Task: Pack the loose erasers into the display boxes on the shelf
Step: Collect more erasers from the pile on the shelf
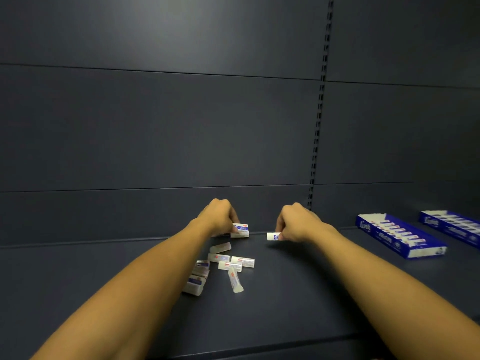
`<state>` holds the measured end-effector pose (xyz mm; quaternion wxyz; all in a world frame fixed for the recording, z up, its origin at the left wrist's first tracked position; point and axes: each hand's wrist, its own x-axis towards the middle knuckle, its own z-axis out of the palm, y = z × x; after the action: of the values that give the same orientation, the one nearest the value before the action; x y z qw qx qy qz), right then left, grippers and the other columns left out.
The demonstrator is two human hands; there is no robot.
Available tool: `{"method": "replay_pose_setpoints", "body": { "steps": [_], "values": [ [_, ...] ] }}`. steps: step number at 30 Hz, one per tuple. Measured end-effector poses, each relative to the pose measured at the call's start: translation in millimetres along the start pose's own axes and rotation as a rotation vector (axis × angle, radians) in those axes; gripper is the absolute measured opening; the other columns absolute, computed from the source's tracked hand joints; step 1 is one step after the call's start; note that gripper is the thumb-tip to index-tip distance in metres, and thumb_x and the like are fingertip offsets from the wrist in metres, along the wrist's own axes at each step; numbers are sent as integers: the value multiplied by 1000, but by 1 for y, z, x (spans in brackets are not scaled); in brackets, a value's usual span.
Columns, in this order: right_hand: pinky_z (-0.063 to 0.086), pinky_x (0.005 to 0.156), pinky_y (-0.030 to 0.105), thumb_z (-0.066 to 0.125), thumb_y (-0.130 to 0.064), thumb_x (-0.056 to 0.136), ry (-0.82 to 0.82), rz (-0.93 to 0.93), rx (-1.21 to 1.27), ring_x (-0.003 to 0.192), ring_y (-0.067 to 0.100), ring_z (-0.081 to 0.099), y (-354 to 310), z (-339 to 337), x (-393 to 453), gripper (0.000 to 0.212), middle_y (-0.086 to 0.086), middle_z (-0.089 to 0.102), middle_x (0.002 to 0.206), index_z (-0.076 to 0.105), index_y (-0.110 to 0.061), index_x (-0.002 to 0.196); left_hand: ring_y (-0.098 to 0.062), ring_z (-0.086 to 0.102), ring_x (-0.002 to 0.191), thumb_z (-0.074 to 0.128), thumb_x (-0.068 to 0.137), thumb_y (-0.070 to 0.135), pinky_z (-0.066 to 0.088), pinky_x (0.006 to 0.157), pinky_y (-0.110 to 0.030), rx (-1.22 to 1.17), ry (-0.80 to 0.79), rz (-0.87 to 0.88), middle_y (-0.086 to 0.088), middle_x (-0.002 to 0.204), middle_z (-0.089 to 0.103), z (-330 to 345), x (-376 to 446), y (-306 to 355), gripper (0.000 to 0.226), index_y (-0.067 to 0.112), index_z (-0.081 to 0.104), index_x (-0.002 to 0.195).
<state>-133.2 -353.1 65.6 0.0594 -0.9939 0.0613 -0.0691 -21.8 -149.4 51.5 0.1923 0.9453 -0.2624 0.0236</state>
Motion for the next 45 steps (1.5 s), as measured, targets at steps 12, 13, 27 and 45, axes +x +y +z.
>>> {"method": "replay_pose_setpoints", "body": {
  "steps": [12,13,27,45],
  "values": [
    [57,73,38,72,-21,82,67,278,-48,86,25,67,67,-4,-65,12,2,68,99,77,-23,93,-19,67,87,83,80,26,58,77,-36,98,-35,184,2,96,72,35,1,86,16,24,79,96],
    [57,75,38,72,-21,82,72,291,-51,86,25,66,74,-6,-70,12,2,68,98,77,-22,93,-20,67,88,83,80,26,58,79,-38,103,-45,189,2,96,72,36,0,94,16,24,79,96],
    [51,74,34,71,-31,86,72,351,-62,95,23,63,185,-33,-152,18,0,66,107,76,-23,101,-19,67,89,84,77,31,53,72,-32,162,28,177,5,96,71,62,-28,229,19,27,79,95],
    [57,83,41,75,-37,84,134,359,10,99,24,64,296,-54,-204,29,3,68,109,73,-21,108,-19,63,97,81,82,34,47,71,-34,128,68,151,2,107,71,113,-32,355,25,24,78,105]
  ]
}}
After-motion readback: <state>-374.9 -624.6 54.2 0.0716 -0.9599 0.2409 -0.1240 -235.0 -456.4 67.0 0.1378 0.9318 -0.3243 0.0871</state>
